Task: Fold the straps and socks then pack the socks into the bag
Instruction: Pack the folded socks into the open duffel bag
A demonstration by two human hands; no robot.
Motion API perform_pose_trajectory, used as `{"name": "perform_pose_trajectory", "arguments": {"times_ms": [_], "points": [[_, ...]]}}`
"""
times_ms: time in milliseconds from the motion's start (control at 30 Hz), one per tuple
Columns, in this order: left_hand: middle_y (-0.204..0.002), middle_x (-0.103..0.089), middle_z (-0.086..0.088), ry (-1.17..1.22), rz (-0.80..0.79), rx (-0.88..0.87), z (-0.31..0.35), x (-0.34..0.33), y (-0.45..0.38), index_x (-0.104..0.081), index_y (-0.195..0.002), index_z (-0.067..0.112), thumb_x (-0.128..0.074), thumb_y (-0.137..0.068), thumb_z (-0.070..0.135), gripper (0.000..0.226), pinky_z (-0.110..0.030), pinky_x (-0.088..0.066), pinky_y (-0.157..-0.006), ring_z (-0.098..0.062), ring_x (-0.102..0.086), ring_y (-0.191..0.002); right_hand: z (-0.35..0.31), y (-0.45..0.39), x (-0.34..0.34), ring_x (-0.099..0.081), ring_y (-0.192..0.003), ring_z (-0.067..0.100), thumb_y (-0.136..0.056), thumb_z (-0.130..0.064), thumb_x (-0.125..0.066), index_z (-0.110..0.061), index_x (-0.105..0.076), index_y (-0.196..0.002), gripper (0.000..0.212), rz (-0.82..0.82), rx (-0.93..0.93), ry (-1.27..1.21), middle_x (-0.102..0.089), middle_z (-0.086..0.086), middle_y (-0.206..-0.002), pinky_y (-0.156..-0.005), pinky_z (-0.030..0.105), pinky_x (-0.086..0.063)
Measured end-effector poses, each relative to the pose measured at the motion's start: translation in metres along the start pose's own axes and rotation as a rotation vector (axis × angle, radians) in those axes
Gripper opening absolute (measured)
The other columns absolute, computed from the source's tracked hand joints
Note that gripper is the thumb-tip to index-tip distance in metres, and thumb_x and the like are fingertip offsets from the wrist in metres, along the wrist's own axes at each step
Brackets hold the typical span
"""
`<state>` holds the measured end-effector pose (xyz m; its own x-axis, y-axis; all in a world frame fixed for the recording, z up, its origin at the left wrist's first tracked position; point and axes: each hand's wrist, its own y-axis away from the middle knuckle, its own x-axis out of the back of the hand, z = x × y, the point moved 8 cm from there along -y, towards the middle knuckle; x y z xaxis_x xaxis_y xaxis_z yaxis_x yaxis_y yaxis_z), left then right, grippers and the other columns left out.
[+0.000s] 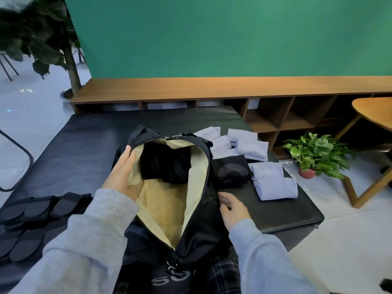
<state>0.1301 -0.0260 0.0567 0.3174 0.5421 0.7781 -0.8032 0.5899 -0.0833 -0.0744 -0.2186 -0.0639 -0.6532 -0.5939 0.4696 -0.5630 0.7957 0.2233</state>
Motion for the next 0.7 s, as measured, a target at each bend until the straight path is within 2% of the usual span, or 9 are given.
{"name": "perform_pose_trajectory", "arguments": {"times_ms": [100, 167, 333, 467, 567, 633, 700], "points": [[-0.155, 0.0, 0.014, -0.01, -0.023, -0.031, 0.002, -0.003, 0.0, -0.013, -0.149, 0.013, -0.036, -0.08, -0.023, 0.081, 0.0, -0.006, -0.092, 0.002, -0.007, -0.137, -0.008, -0.009, 0.013, -0.054, -0.111, 0.014, -0.093, -0.01, -0.047, -0.023, -0.053, -0.126, 0.036, 0.078, -0.009, 0.065, -0.058, -0.004, -0.12, -0.089, 0.019, -0.037], [-0.154, 0.0, 0.015, -0.014, -0.021, -0.053, 0.003, -0.004, 0.0, -0.013, -0.148, 0.013, -0.037, -0.081, -0.023, 0.08, 0.001, -0.005, -0.093, 0.008, -0.006, -0.128, -0.009, -0.018, 0.019, -0.051, -0.114, 0.021, -0.093, -0.014, -0.046, -0.027, -0.042, -0.137, 0.046, 0.1, -0.053, 0.152, -0.049, 0.004, -0.13, -0.089, 0.024, -0.037], [-0.142, 0.003, 0.025, -0.028, -0.04, -0.08, 0.001, -0.012, -0.004, -0.013, -0.149, 0.015, -0.038, -0.08, -0.022, 0.082, 0.001, -0.003, -0.094, 0.011, -0.002, -0.125, -0.011, -0.039, 0.018, -0.047, -0.09, 0.025, -0.092, -0.017, -0.045, -0.046, -0.004, -0.146, 0.074, 0.028, -0.205, 0.307, -0.04, 0.014, -0.13, -0.083, 0.031, -0.037], [-0.139, 0.003, 0.027, -0.017, -0.042, -0.088, -0.001, -0.014, -0.004, -0.014, -0.149, 0.016, -0.038, -0.081, -0.022, 0.082, -0.001, -0.004, -0.097, 0.012, -0.002, -0.125, -0.015, -0.057, 0.015, -0.052, -0.106, 0.03, -0.091, -0.024, -0.051, -0.049, 0.01, -0.144, 0.084, 0.001, -0.226, 0.493, -0.045, 0.015, -0.126, -0.087, 0.035, -0.04], [-0.14, 0.004, 0.027, -0.007, -0.044, -0.103, -0.004, -0.014, -0.003, -0.014, -0.148, 0.018, -0.04, -0.081, -0.021, 0.081, -0.006, -0.006, -0.102, 0.012, -0.002, -0.127, -0.016, -0.07, 0.01, -0.052, -0.111, 0.03, -0.09, -0.024, -0.055, -0.048, 0.015, -0.143, 0.091, -0.044, -0.22, 0.589, -0.047, 0.016, -0.126, -0.091, 0.036, -0.043], [-0.139, 0.003, 0.029, -0.012, -0.032, -0.115, -0.008, -0.014, -0.004, -0.016, -0.148, 0.018, -0.041, -0.081, -0.02, 0.081, -0.003, -0.006, -0.102, 0.012, -0.002, -0.128, -0.015, -0.081, 0.011, -0.049, -0.118, 0.031, -0.091, -0.026, -0.055, -0.047, 0.014, -0.144, 0.09, -0.042, -0.247, 0.593, -0.043, 0.017, -0.133, -0.098, 0.038, -0.04], [-0.138, 0.002, 0.031, 0.004, -0.024, -0.12, -0.009, -0.013, -0.003, -0.017, -0.148, 0.018, -0.041, -0.081, -0.02, 0.081, 0.006, -0.005, -0.096, 0.012, -0.003, -0.128, -0.012, -0.085, 0.016, -0.043, -0.126, 0.031, -0.093, -0.049, -0.048, -0.037, -0.003, -0.149, 0.074, 0.002, -0.349, 0.487, -0.039, 0.016, -0.14, -0.106, 0.039, -0.031]]}}
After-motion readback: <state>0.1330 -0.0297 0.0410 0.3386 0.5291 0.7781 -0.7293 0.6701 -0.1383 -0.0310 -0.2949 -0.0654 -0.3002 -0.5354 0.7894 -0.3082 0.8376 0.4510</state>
